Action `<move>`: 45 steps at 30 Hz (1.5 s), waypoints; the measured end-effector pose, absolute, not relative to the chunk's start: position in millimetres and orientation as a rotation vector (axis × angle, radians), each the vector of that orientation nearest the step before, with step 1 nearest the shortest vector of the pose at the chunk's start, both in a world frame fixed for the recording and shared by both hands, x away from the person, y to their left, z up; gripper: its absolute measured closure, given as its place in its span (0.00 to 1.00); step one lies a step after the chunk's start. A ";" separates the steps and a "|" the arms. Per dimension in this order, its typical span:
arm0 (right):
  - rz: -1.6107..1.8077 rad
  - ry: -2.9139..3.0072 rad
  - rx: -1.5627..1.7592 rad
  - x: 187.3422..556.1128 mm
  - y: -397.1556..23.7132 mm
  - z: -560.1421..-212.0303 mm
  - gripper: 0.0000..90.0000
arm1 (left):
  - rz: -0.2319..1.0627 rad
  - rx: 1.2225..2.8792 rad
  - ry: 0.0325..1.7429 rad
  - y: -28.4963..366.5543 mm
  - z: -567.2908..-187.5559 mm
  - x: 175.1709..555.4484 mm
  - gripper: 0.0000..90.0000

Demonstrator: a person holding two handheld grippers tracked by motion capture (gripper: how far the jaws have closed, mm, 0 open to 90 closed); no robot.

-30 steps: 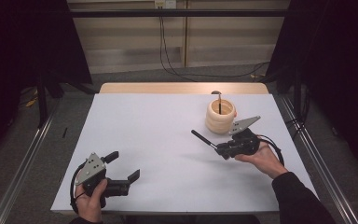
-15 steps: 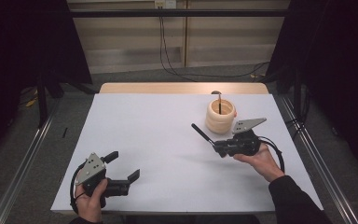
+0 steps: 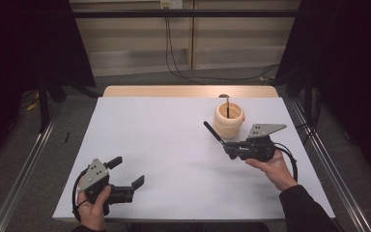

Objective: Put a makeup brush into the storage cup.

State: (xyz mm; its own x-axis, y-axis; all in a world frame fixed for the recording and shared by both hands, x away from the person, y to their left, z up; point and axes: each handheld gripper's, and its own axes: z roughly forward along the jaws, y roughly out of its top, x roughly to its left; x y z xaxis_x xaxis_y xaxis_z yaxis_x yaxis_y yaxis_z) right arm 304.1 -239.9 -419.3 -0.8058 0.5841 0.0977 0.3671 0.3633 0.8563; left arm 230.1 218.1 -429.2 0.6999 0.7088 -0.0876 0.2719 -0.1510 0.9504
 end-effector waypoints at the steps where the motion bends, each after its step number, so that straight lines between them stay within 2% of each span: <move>1: 1.432 2.392 0.853 303.3 -240.1 -418.4 0.87 | 0.456 1.728 0.786 218.2 -429.3 230.3 0.01; 20: 1.609 2.267 0.845 297.9 -256.8 -401.3 0.87 | 0.449 1.717 0.790 219.8 -429.3 229.3 0.01; 45: 1.630 2.291 0.788 271.0 -258.2 -385.3 0.87 | 0.456 1.731 0.769 214.4 -427.9 225.3 0.01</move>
